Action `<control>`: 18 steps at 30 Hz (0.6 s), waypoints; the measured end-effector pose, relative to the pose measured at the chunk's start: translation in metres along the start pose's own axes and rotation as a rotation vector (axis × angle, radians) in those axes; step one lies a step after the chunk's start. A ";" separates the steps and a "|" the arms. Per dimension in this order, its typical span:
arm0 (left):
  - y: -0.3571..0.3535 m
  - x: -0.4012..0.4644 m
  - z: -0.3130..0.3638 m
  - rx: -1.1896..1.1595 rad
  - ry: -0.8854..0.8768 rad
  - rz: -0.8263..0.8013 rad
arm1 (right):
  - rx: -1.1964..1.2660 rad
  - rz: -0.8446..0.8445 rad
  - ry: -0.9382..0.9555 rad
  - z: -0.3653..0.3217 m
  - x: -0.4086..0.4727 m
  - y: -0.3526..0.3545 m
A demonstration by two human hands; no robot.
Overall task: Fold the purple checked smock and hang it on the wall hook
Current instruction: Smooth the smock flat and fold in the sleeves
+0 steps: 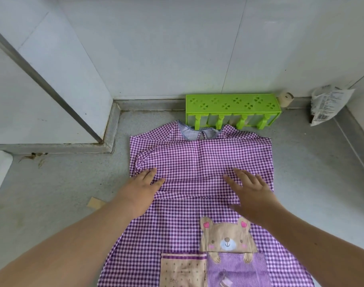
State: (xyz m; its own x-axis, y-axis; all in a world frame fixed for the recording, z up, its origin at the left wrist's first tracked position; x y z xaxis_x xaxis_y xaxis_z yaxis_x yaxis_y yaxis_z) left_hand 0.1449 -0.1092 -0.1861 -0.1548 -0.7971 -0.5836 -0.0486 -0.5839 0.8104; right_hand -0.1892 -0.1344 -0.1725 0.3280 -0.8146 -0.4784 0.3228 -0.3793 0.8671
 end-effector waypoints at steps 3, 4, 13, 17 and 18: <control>-0.002 -0.010 0.001 0.013 -0.007 -0.016 | 0.056 -0.076 0.015 -0.017 -0.019 -0.018; -0.001 -0.013 0.002 0.022 -0.014 -0.028 | 0.084 -0.095 0.002 -0.018 -0.021 -0.022; -0.004 -0.020 0.001 0.096 -0.009 -0.115 | 0.118 -0.147 -0.035 -0.020 -0.014 -0.018; -0.006 -0.025 0.001 0.079 -0.041 -0.043 | 0.070 -0.096 -0.083 -0.022 -0.024 -0.012; -0.005 -0.027 0.003 0.069 -0.055 -0.026 | 0.069 -0.054 -0.111 -0.023 -0.028 -0.010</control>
State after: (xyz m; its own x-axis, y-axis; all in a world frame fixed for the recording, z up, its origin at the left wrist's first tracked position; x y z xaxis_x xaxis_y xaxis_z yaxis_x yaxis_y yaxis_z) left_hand 0.1466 -0.0843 -0.1740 -0.2064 -0.7709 -0.6026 -0.1214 -0.5909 0.7975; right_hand -0.1815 -0.0982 -0.1714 0.2106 -0.8343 -0.5096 0.2746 -0.4498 0.8499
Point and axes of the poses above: each hand's wrist, its own x-axis towards the middle knuckle, its own y-axis out of the back of the hand, z = x × y, the point moved 5 cm from there along x, towards the middle knuckle, and after that the axes turned 10 degrees about -x, right-handed, at the moved point
